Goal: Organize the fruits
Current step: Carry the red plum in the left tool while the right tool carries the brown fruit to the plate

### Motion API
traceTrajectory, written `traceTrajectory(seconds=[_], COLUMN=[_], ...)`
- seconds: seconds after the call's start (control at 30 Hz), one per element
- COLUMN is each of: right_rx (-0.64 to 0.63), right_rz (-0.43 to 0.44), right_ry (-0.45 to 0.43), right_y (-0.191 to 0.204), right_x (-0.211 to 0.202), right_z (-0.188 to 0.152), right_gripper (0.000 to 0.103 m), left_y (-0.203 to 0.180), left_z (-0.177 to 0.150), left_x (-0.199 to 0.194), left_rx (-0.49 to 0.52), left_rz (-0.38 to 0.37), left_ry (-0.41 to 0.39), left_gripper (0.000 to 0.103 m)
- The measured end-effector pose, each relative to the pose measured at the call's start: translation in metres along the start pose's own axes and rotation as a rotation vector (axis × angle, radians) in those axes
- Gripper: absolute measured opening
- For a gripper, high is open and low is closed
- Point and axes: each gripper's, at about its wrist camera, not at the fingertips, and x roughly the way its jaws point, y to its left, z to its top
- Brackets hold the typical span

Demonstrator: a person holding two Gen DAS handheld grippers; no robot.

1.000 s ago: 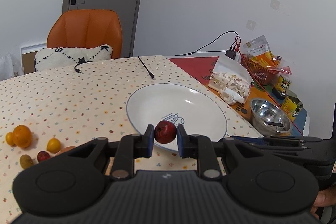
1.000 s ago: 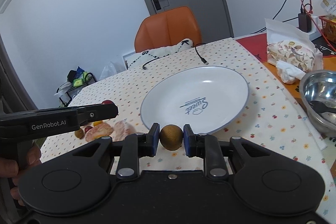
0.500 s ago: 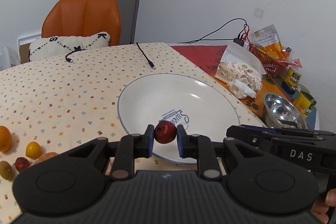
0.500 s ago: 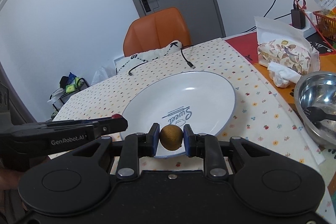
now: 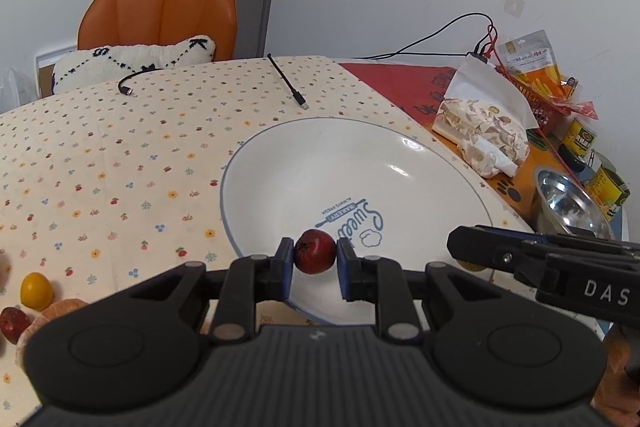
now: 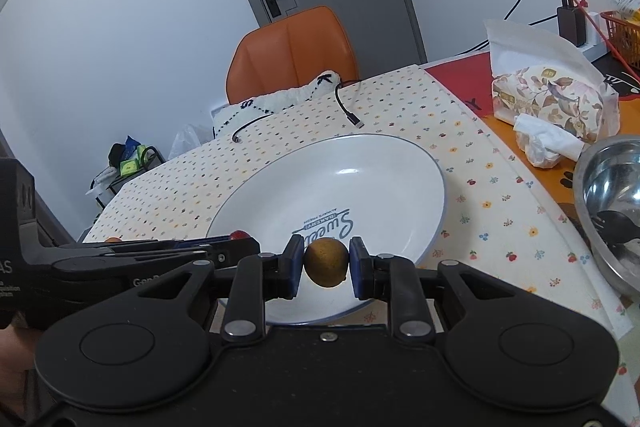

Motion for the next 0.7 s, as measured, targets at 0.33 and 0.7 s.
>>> traceTrajectory(seconds=[0.33, 0.7], right_rx=[-0.004, -0.004], right_rz=[-0.010, -0.006], right_ry=[0.002, 0.002], right_y=[0.001, 0.002], right_x=[0.004, 0.005], right_z=[0.001, 0.001], right_gripper=[0.023, 0.023], left_y=[-0.002, 0.007], left_z=[0.002, 0.007], left_x=[0.007, -0.020], left_rx=[0.009, -0.007], left_rz=[0.011, 0.029], left_ry=[0.023, -0.010], left_gripper=[0.021, 0.025])
